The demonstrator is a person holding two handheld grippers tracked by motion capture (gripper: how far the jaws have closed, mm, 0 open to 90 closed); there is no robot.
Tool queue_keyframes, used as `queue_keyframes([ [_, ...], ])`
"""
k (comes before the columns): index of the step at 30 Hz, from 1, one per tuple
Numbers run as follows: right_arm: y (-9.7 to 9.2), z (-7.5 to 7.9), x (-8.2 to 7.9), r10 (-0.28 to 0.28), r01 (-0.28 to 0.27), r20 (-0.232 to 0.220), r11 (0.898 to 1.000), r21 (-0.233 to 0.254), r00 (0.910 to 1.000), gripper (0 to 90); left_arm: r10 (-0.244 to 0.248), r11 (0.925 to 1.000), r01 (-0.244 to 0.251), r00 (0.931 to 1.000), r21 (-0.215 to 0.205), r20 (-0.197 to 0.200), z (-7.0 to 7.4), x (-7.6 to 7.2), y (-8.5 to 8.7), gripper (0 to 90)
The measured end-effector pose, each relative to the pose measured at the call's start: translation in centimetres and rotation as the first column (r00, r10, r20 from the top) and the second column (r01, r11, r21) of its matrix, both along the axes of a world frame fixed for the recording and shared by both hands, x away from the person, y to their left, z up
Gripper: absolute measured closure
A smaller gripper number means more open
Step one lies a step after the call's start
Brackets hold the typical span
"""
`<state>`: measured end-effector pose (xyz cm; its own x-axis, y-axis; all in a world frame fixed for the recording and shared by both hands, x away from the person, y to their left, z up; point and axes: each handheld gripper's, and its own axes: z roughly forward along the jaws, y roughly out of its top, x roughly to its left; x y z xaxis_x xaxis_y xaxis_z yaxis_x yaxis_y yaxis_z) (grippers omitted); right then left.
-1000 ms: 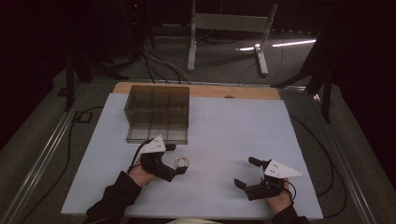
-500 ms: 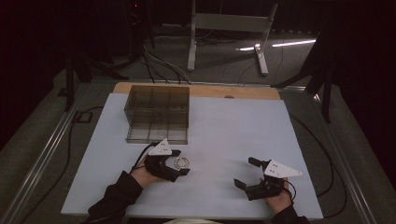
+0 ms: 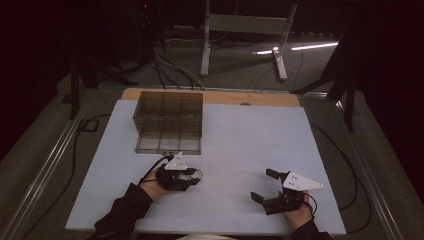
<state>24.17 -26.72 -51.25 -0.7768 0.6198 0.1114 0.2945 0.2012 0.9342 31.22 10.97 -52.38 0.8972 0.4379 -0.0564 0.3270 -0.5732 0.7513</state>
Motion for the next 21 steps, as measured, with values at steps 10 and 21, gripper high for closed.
queue_keyframes([
  [10,0.1,-0.1,0.0,0.001,-0.001,-0.001,1.0,-0.004,1.0,0.0,-0.023,0.9987,0.024,0.9997,0.045,-0.006,-0.5,0.2,-0.8,76.7],
  [21,0.0,-0.1,0.0,-0.002,0.002,-0.002,1.0,-0.006,1.0,0.0,-0.013,0.9989,0.014,0.9999,0.044,-0.006,-0.3,0.5,-1.1,87.0],
])
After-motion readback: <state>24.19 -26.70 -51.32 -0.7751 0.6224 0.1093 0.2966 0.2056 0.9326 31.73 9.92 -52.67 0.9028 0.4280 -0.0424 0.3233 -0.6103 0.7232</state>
